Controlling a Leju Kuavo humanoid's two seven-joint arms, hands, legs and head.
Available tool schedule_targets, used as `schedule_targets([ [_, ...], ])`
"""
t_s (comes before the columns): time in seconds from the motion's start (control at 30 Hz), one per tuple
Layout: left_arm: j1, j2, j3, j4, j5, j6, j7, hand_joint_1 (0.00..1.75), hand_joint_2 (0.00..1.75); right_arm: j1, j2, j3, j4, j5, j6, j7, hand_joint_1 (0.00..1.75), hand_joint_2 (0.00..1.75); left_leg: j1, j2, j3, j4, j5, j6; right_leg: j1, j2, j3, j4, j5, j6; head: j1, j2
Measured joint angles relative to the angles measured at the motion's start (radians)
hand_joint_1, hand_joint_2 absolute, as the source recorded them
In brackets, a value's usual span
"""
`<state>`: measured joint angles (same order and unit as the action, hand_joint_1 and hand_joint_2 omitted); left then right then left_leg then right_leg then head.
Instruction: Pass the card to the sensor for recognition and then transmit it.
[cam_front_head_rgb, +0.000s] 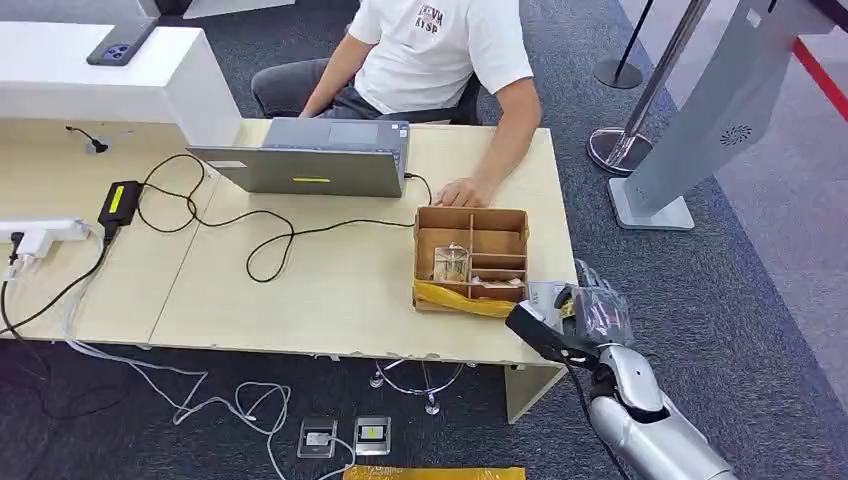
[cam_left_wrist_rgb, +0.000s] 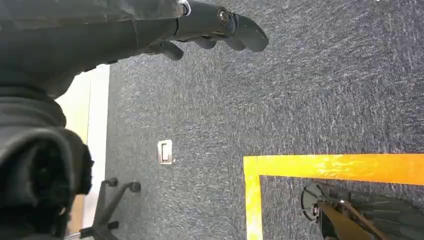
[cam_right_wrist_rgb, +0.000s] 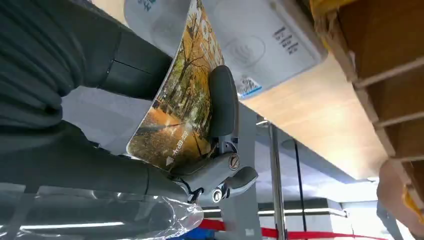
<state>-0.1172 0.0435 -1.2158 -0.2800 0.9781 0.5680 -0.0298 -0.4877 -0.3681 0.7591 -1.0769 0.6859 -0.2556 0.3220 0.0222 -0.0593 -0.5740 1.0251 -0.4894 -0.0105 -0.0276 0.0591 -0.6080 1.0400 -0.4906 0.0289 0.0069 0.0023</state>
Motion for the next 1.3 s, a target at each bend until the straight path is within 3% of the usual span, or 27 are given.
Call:
schedule_targets([
  [0.6,0.000,0.000,0.000,0.000,0.003,-0.002,0.000,0.00,0.00,0.000,0.029,0.014,0.021,-0.009,0.025,-0.010,1.75,1.75,0.000,0.001,0.002,0.000,0.000,0.000,0.000,0.001,0.001,0.000,0.000,0.000,0.000,0.000],
  [0.93,0.000,0.000,0.000,0.000,0.006,-0.001,0.000,0.00,0.00,-0.007,0.042,0.015,0.035,0.000,-0.003,-0.012,1.75,1.75,0.000,0.001,0.002,0.000,0.000,0.000,0.000,0.001,0.001,0.000,0.000,0.000,0.000,0.000],
  [1.1,0.000,0.000,0.000,0.000,0.003,-0.001,0.000,0.00,0.00,-0.040,0.043,0.018,0.045,0.028,-0.008,0.000,1.75,1.75,0.000,0.001,0.002,0.000,0.000,0.000,0.000,0.001,0.001,0.000,0.000,0.000,0.000,0.000],
  [1.3,0.000,0.000,0.000,0.000,-0.008,0.006,0.000,0.00,0.00,-0.151,0.037,0.017,0.032,0.084,0.004,0.035,1.75,1.75,0.000,0.001,0.002,0.000,0.000,0.000,0.000,0.001,0.001,0.000,0.001,0.000,0.000,0.000],
])
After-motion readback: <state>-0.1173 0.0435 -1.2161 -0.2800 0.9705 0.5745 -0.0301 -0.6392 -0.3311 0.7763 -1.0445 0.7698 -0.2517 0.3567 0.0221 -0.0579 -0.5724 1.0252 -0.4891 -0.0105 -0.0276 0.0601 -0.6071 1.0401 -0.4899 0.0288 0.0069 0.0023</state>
